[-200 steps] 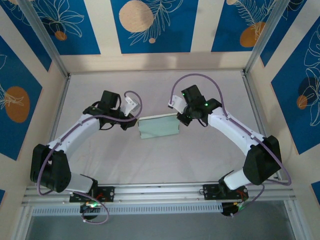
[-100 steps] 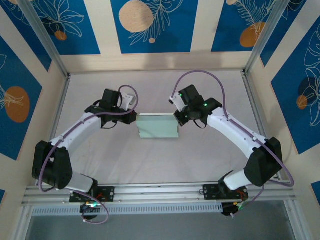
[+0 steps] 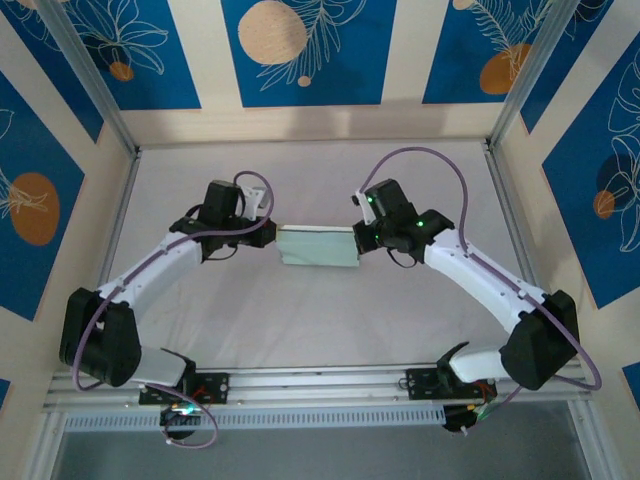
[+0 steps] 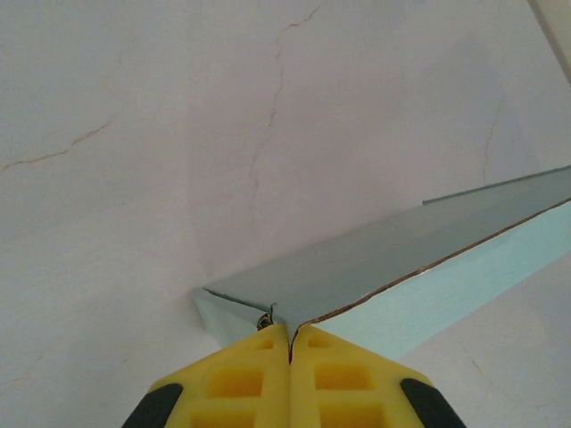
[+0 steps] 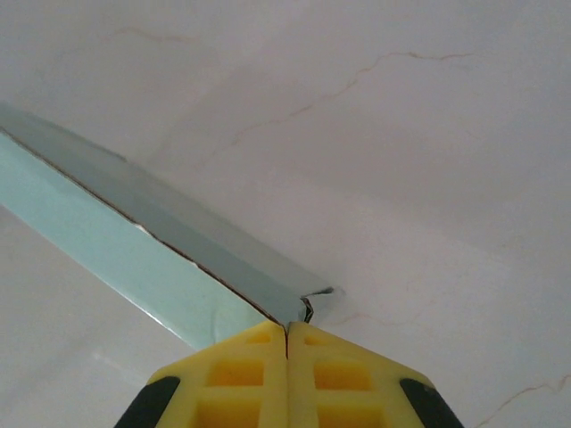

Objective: Fold the paper box

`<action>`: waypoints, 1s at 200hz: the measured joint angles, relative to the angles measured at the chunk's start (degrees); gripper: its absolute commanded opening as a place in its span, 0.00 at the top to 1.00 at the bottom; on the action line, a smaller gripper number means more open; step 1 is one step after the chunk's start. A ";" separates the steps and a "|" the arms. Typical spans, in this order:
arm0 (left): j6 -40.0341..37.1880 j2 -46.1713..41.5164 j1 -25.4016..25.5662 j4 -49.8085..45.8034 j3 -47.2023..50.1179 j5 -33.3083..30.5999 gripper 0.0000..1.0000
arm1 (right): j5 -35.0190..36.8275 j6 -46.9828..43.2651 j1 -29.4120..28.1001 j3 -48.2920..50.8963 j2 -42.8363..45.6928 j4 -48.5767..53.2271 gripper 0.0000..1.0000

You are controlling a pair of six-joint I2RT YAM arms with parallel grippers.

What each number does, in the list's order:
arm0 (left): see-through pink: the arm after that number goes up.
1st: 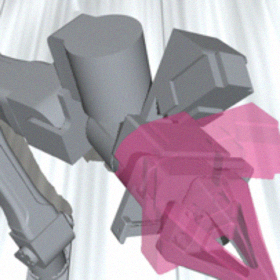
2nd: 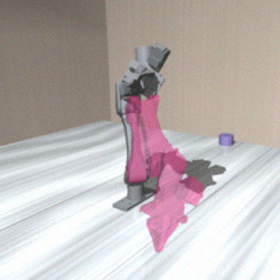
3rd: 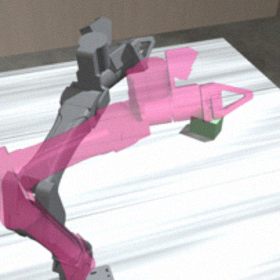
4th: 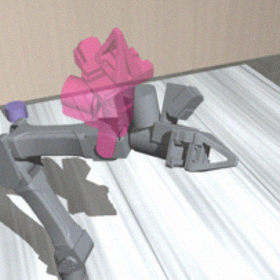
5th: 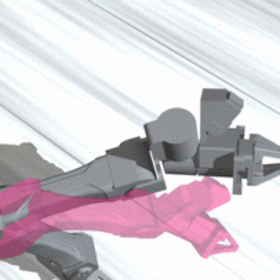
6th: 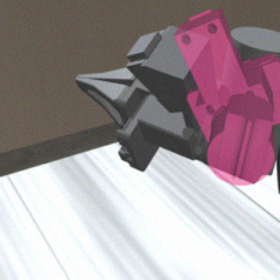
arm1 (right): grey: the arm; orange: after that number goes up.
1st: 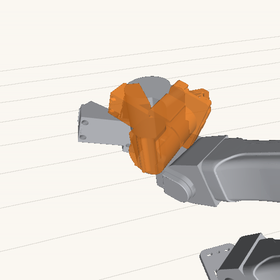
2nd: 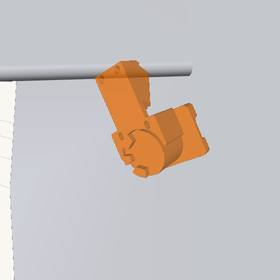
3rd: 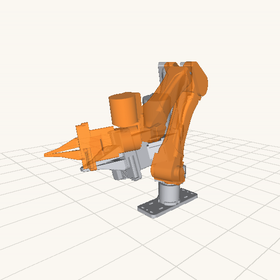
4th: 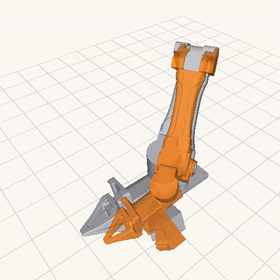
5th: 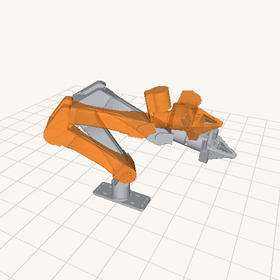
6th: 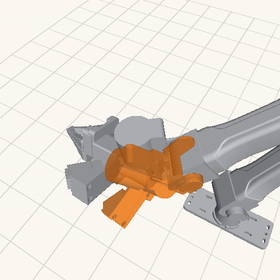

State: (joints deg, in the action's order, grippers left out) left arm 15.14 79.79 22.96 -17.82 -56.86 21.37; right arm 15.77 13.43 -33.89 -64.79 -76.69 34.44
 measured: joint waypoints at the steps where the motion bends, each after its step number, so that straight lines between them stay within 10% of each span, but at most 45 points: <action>1: 0.07 -0.04 0.00 0.11 0.07 0.00 1.00 | -0.02 0.15 0.02 0.00 0.00 -0.04 1.00; 200: 6.88 0.63 1.70 6.40 2.14 -0.52 1.00 | 5.46 14.05 -0.39 7.87 0.90 -8.79 1.00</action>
State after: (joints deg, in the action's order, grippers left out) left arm 22.02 80.42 24.67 -11.42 -54.72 20.84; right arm 21.23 27.49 -34.28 -56.93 -75.79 25.65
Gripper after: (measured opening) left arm 0.045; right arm 0.066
